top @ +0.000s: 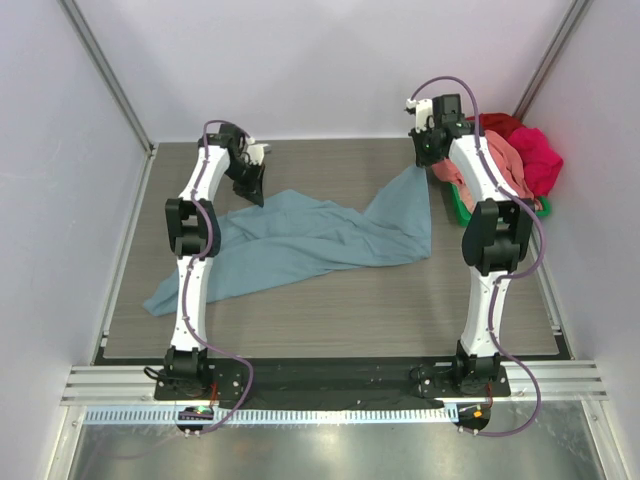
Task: Fold and stack the t-shirts
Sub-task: Flatten the tshirt out
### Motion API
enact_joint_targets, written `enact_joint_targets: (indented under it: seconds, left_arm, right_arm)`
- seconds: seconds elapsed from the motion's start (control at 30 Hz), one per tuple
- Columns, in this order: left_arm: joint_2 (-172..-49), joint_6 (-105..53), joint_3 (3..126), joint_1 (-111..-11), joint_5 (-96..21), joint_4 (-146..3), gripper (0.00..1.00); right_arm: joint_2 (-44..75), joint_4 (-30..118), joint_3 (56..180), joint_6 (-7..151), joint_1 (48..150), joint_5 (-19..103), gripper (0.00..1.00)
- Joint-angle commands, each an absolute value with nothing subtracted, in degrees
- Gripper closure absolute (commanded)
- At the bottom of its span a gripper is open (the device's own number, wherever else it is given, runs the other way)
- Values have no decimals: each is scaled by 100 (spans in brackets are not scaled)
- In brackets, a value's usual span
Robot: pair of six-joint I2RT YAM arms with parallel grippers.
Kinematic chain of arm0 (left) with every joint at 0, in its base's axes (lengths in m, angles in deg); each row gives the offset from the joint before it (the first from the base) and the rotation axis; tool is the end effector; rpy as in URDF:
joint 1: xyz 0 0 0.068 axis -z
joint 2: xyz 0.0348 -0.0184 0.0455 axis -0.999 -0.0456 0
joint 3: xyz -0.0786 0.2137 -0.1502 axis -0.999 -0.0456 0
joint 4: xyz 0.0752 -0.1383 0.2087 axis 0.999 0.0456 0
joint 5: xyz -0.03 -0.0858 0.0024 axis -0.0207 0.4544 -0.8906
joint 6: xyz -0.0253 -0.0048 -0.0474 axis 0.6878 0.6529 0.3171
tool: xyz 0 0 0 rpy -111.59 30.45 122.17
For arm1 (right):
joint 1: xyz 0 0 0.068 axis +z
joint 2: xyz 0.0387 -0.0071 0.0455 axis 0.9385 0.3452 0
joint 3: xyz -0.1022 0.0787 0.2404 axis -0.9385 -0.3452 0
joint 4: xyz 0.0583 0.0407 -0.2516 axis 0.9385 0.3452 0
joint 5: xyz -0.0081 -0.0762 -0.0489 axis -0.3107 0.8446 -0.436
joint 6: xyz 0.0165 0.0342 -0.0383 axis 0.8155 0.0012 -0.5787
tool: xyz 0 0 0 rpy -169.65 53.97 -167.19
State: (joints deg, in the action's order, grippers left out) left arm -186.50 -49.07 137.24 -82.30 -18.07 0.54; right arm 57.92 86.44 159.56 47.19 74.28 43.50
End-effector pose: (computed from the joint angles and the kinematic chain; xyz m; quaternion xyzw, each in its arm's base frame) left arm 0.5236 -0.0631 0.1643 0.1661 0.9505 -0.2314 0.1242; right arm 0.4859 0.0420 0.2842 -0.2011 0.9133 0.0115 0.3539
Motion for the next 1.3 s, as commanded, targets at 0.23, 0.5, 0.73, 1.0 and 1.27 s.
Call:
enact_joint_targets:
  seconds: [0.23, 0.5, 0.73, 1.0, 1.27]
  left_arm:
    - [-17577, -4954, 14377, -8448, -2038, -234, 100]
    - [-15416, -5015, 13569, -8501, -2234, -1097, 100]
    - [-13984, -5410, 11788, -8264, -1908, -543, 98]
    - [-12619, -5182, 8316, -8123, -1591, -445, 54]
    - [-13082, -5340, 8803, -8132, -2313, -860, 38]
  right_arm:
    - [6387, 8573, 17770, 4641, 7420, 4840, 99]
    - [6067, 7985, 18567, 4466, 7411, 4744, 99]
    - [4265, 7694, 15957, 3684, 7420, 4269, 99]
    - [3347, 7703, 13599, 3243, 7438, 4207, 99]
    - [3418, 7720, 13361, 3524, 7464, 4242, 99]
